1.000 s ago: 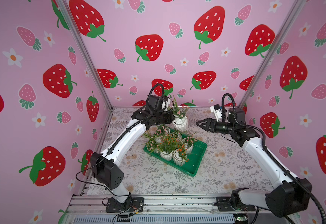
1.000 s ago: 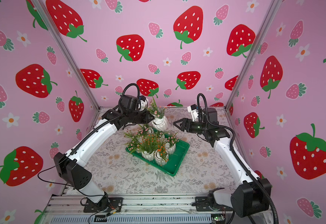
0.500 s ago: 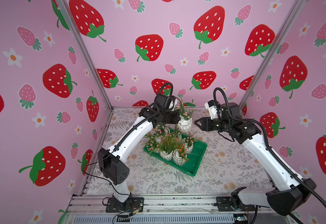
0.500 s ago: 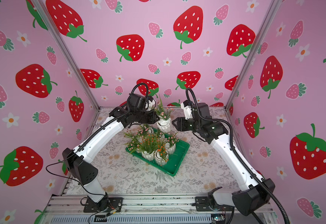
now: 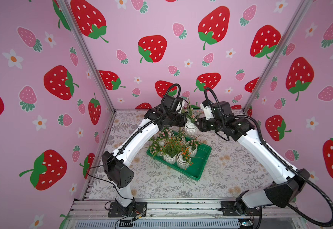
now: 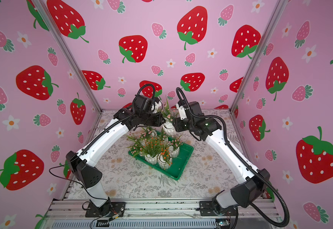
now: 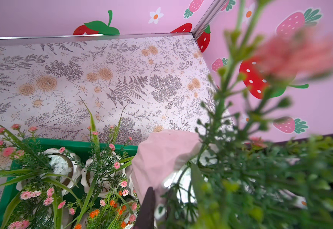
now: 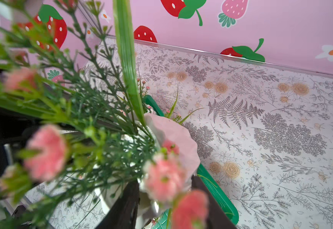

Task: Put the potted gypsophila into the storage box
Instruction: Pick up the baby's breath potted plant from the center of the board.

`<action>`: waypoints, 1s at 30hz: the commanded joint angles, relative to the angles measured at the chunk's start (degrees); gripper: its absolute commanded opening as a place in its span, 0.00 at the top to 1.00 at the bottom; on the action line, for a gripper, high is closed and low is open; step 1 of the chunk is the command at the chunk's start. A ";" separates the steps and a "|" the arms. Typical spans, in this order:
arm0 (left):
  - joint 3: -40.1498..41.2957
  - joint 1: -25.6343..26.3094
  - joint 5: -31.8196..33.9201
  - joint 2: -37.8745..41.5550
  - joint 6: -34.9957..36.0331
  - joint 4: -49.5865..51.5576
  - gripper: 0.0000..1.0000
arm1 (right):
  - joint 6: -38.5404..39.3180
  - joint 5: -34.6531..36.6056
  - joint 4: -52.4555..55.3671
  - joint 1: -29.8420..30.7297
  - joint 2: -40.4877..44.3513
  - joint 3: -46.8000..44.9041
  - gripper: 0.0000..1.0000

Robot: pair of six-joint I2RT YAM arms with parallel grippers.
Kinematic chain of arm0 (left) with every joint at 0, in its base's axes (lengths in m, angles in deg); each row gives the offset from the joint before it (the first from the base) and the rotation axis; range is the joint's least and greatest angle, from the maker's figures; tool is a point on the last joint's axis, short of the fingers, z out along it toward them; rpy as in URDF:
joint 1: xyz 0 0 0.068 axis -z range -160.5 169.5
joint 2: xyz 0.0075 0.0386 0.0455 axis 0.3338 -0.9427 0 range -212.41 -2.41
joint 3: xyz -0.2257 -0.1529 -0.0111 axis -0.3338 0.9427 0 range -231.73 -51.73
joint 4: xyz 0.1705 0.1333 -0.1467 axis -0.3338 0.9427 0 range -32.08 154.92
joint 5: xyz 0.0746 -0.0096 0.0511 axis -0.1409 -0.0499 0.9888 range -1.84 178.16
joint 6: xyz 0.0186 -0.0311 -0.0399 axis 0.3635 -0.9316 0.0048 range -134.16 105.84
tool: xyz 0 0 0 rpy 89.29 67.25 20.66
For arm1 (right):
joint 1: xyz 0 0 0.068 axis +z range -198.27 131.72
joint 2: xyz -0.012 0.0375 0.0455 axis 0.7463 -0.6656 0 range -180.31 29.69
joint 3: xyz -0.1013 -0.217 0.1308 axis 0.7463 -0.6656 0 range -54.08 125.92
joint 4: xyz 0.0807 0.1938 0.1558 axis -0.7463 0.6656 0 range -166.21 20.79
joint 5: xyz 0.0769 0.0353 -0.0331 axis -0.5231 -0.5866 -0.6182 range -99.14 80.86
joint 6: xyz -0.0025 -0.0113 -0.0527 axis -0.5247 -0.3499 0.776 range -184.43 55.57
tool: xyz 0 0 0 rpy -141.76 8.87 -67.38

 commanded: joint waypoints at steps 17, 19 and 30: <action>-3.20 3.98 10.48 1.57 1.47 -1.98 1.00 | 0.49 7.04 5.29 2.17 -3.63 3.53 0.67; -3.15 4.28 11.78 1.77 1.55 -2.07 1.00 | 0.48 7.25 5.32 2.20 -3.51 3.34 0.67; -0.76 4.84 12.48 3.41 0.20 -5.41 1.00 | -0.66 6.87 5.08 2.17 -3.93 1.75 0.70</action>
